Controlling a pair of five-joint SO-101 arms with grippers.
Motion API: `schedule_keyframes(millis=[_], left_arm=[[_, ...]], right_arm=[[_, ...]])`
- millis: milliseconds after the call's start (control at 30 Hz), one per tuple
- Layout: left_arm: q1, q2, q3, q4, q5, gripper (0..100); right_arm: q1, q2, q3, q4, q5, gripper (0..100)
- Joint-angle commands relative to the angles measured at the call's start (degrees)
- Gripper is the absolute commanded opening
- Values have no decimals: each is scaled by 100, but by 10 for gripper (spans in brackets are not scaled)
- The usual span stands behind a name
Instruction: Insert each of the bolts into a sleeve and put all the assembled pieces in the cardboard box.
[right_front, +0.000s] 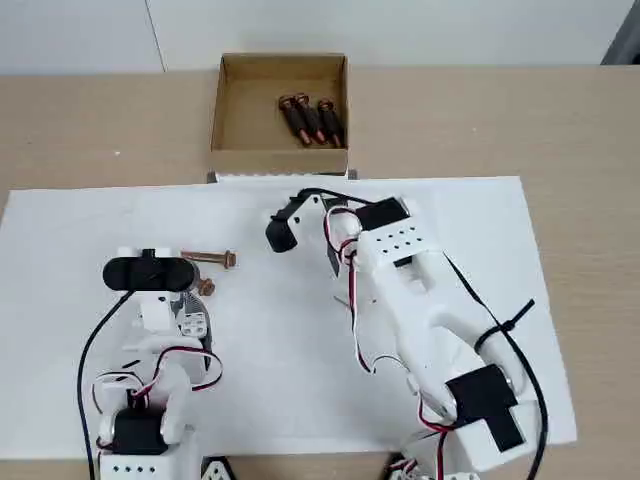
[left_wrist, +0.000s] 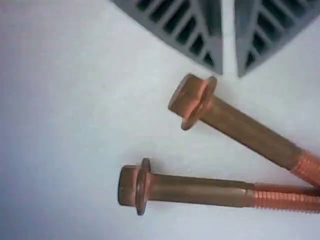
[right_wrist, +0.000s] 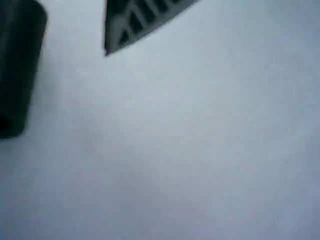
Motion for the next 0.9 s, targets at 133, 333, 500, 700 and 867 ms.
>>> schedule_keyframes(millis=[133, 333, 500, 700, 867], left_arm=[[-35, -53, -13, -18, -26, 6], [-35, -53, -13, -18, -26, 6], [-35, -53, -13, -18, -26, 6], [-35, -53, -13, -18, -26, 6], [-35, -53, -13, -18, -26, 6]], right_arm=[[409, 462, -88, -374, 273, 165], [435, 927, -255, -453, 290, 165], [444, 1103, -229, -620, 378, 152], [435, 1218, -237, -629, 352, 10], [426, 998, -396, -435, 299, 9]])
